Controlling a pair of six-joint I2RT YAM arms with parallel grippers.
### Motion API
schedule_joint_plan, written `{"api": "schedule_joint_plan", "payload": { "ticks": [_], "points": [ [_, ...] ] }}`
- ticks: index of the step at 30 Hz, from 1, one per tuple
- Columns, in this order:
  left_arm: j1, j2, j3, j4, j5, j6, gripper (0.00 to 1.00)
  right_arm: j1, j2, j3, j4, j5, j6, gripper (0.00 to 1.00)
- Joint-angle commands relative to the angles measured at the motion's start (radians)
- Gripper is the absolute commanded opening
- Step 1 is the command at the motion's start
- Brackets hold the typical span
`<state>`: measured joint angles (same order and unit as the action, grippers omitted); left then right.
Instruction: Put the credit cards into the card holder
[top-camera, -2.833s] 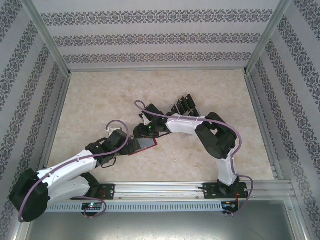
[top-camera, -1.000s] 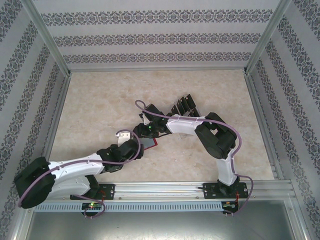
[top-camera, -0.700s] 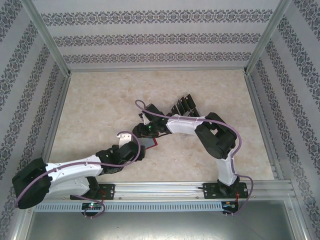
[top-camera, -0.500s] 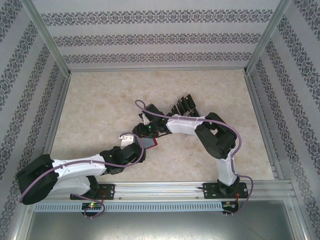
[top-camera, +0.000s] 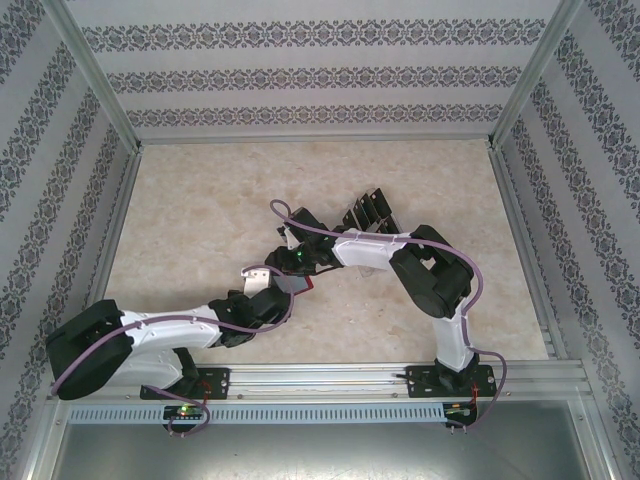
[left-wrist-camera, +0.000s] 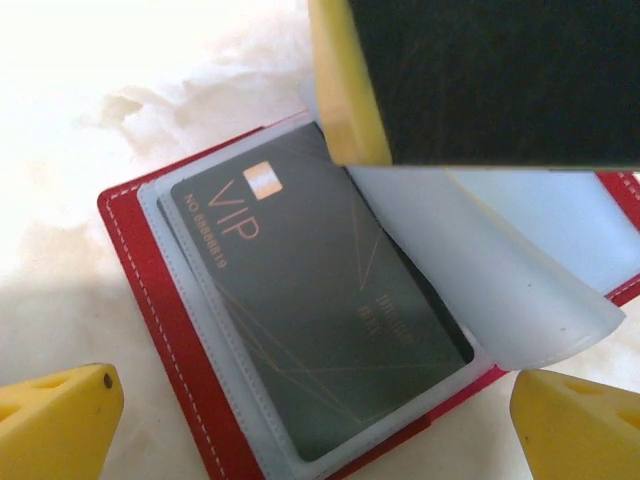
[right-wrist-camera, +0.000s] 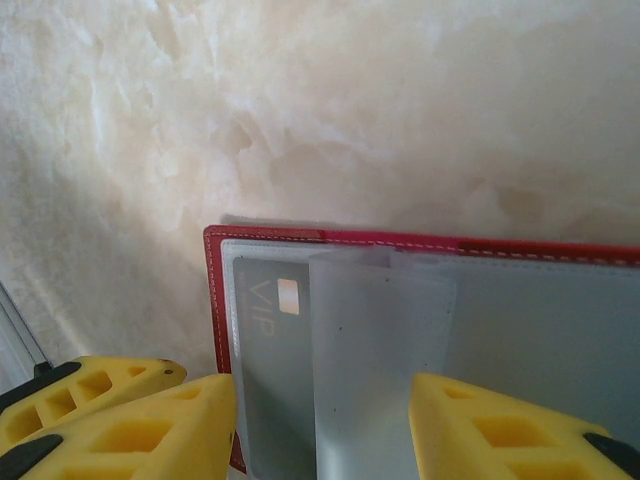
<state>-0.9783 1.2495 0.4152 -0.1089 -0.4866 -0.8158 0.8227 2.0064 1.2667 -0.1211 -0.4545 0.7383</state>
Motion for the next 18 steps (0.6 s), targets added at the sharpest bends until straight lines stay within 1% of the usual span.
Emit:
{"api": "schedule_joint_plan", "payload": {
  "ticks": [1, 9, 18],
  "points": [
    [-0.014, 0.010, 0.026, 0.037, -0.078, 0.016, 1.00, 0.004, -0.005, -0.015, 0.015, -0.015, 0.011, 0.49],
    [-0.014, -0.031, 0.009, -0.042, -0.133, -0.042, 1.00, -0.003, -0.029, 0.001, 0.005, -0.014, 0.010, 0.50],
    [-0.014, -0.074, -0.006, -0.138, -0.186, -0.109, 1.00, -0.075, -0.175, -0.024, -0.013, 0.024, 0.006, 0.51]
  ]
}}
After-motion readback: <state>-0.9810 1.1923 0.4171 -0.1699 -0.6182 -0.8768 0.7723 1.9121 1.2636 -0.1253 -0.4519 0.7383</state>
